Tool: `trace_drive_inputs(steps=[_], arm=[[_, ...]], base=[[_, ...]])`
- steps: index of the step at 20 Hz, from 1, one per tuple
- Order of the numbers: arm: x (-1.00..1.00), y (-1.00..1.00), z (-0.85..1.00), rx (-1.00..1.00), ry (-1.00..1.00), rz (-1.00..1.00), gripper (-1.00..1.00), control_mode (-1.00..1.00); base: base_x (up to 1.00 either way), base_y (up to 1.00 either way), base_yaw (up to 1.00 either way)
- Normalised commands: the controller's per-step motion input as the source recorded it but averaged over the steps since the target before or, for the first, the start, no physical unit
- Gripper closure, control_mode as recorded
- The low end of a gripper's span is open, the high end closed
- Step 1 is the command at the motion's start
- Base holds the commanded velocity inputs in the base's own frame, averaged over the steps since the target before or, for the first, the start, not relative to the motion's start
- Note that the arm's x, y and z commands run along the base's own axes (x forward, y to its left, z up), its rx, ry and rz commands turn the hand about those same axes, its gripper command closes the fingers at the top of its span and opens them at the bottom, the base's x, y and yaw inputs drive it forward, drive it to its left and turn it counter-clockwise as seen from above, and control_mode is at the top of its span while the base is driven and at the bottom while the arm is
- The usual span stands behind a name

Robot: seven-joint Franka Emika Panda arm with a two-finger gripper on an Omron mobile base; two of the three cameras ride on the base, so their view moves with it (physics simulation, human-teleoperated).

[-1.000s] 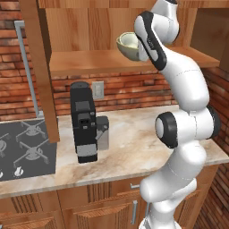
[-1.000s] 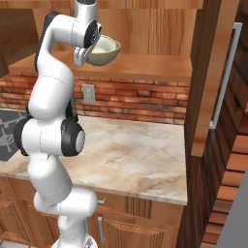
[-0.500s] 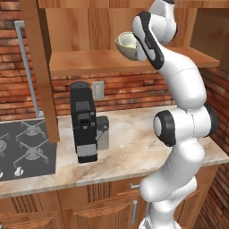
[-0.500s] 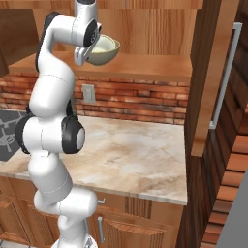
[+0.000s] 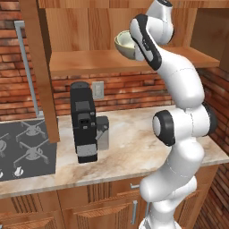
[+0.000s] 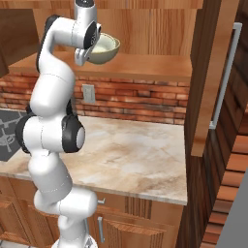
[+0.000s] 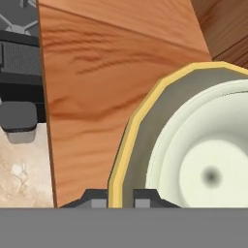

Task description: Pick up the bowls on the counter and stack them on top of one another in the open cabinet. Place the smaller bowl on top of the larger bowl.

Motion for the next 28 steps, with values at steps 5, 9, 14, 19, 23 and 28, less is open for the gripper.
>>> trace_drive_inputs(steps=[5,9,14,19,23,28], arm=[[0.33,0.0,-0.11,0.0,0.0,0.0,1.0,-1.0],[0.31,0.0,-0.05,0.0,0.0,0.0,1.0,-1.0],[0.23,0.0,0.0,0.0,0.0,0.0,1.0,-1.0],[0.17,0.0,0.0,0.0,0.0,0.0,1.0,-1.0],[0.11,0.0,0.0,0.0,0.0,0.0,-1.0,-1.0],[0.0,0.0,0.0,0.0,0.0,0.0,-1.0,-1.0]], base=[[0.0,0.0,0.0],[0.0,0.0,0.0],[0.0,0.0,0.0],[0.0,0.0,0.0],[0.0,0.0,0.0],[0.0,0.0,0.0]])
